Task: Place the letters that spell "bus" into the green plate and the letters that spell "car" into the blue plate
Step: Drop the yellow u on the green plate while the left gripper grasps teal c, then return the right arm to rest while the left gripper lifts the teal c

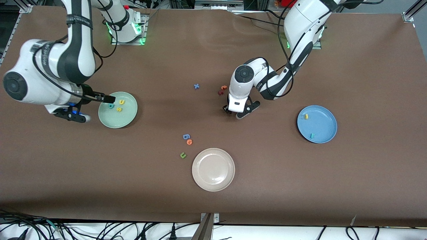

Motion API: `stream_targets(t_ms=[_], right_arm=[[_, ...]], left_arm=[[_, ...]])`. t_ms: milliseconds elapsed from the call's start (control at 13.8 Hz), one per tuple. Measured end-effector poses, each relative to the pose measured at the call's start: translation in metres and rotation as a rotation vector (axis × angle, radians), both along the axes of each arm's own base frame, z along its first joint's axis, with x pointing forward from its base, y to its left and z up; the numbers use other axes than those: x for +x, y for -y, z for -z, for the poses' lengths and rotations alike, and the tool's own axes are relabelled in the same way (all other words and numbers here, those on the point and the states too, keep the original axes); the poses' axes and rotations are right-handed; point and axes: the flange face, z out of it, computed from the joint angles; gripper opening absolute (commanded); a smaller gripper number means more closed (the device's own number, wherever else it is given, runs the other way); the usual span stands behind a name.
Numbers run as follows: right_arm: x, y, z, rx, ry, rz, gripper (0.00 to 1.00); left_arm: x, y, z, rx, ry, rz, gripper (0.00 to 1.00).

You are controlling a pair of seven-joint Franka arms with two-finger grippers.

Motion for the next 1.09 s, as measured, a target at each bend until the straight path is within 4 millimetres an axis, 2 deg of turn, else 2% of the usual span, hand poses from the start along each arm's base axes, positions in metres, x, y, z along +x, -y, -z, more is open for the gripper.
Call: stream_targets(t_ms=[290,435,798,1088], right_arm=[[0.019,0.006,-0.057,0.002,0.06,-0.008,0.99],[0.023,0.01,-0.078,0.004,0.076,-0.008,0.99],[0.029,0.028,-0.113,0.0,0.106,0.011,1.0],[0.037,0.04,-0.13,0.0,0.14,0.022,1.0]], left_arm=[[0.0,-0.001,-0.001,0.002,0.0,0.003,0.42],[0.0,-0.001,-0.001,0.006,-0.002,0.004,0.4],[0.0,-0.002,-0.001,0.016,-0.008,0.006,0.31],[0.0,-0.002,-0.002,0.017,-0.008,0.006,0.27]])
